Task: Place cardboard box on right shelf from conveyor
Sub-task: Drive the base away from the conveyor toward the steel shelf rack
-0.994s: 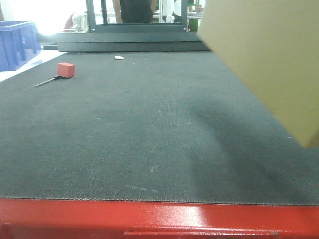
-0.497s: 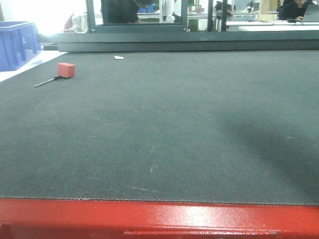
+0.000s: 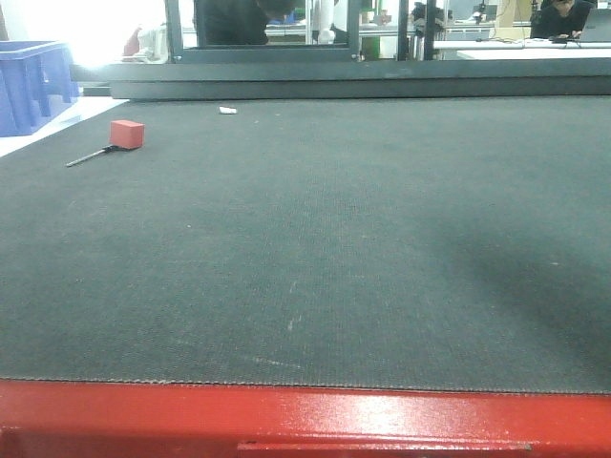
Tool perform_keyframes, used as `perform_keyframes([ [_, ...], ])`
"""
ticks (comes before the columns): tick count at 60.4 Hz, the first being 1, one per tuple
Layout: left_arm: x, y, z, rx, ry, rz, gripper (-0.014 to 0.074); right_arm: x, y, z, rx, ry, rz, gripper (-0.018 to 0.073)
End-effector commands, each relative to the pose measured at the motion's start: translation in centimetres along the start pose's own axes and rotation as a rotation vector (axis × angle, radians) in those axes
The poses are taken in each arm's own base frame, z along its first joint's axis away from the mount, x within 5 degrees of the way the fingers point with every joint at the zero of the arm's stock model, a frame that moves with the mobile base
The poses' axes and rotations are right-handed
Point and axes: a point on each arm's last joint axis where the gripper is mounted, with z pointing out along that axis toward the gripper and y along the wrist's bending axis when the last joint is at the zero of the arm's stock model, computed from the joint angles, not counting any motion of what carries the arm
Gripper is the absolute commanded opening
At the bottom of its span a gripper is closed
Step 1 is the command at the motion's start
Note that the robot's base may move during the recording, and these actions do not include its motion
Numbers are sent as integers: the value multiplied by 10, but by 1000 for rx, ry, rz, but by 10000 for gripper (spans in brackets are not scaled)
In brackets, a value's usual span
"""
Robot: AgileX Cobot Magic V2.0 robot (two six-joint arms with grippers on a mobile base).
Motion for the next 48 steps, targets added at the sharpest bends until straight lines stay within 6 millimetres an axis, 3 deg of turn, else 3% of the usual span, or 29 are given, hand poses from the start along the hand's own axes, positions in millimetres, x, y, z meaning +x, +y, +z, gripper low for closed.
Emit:
perform_keyframes([
  [1, -6, 0, -1, -4, -91, -6, -116, -16, 3, -2, -13, -110, -11, 127],
  [48, -6, 0, -1, -4, -91, -6, -116, -16, 3, -2, -13, -110, -11, 127],
])
